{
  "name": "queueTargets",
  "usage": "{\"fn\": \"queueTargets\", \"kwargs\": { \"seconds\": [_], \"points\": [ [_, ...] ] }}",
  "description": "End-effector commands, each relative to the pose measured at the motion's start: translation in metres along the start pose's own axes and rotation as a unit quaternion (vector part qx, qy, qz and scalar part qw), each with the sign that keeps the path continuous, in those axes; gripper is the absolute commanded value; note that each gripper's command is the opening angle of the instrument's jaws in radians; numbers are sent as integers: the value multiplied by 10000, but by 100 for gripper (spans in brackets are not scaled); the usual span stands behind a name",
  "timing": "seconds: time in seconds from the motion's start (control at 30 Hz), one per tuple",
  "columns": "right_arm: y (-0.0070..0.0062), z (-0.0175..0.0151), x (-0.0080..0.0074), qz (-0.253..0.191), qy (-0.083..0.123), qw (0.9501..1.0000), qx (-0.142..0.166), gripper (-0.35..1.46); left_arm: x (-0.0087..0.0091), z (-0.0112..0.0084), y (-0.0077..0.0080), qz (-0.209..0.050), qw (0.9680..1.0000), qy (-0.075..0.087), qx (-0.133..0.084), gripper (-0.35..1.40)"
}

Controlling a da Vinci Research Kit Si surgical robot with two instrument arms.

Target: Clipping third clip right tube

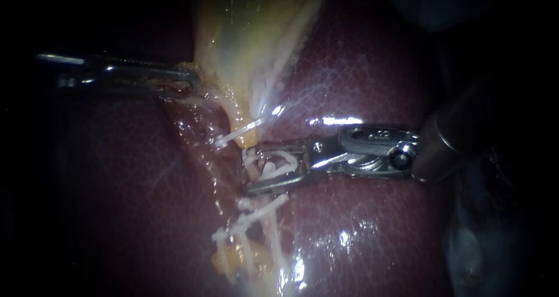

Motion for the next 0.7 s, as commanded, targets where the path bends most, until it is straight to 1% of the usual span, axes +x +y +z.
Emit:
{"fn": "queueTargets", "kwargs": {
  "seconds": [0.03,0.13,0.23,0.33,0.47,0.53,0.6,0.7],
  "points": [
    [0,0,0,-2,-2,10000,2,49,0,0,0,0,10000,1,0,-35],
    [-4,-2,2,0,-4,10000,14,49,0,0,0,0,10000,1,0,-35],
    [-13,-7,5,3,-10,10000,46,49,1,-1,0,1,10000,1,2,-35],
    [-26,-14,11,11,-18,10000,90,49,1,-2,0,2,10000,2,5,-35],
    [-47,-25,23,29,-28,9999,158,49,1,-3,1,3,10000,2,6,-35],
    [-58,-33,29,42,0,9998,188,49,1,-3,1,3,10000,2,6,-35],
    [-66,-41,35,56,37,9998,183,49,1,-3,1,3,10000,2,6,-35],
    [-74,-54,42,77,59,9998,183,49,1,-3,1,3,10000,2,6,-35]
  ]
}}
